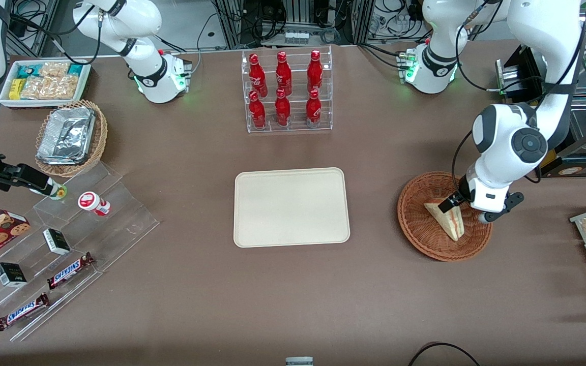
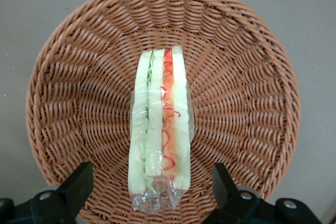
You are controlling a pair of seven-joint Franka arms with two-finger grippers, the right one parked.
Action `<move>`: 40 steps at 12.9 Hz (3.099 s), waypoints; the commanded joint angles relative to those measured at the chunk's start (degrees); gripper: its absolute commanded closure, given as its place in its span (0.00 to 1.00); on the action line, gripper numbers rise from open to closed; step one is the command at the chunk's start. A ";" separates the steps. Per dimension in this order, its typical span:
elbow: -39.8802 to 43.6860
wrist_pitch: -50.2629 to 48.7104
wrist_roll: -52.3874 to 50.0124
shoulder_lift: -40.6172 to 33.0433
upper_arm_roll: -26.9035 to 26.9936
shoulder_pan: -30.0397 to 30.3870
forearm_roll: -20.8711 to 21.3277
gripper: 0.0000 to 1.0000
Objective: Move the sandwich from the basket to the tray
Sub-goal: 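Lower the open left gripper around the wrapped sandwich and close it, then lift the sandwich and carry it over the white tray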
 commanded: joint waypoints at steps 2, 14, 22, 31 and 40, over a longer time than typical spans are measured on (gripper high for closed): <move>1.47 0.99 -0.16 3.14 0.07 -0.58 0.86 0.00; 4.62 -1.45 2.22 2.80 -0.02 -0.49 2.70 1.00; 18.96 -22.72 7.31 2.79 -8.61 -1.28 2.53 1.00; 32.48 -24.06 -2.41 15.52 -14.26 -15.77 5.94 1.00; 46.64 -23.44 -18.33 28.80 -13.99 -28.78 8.58 1.00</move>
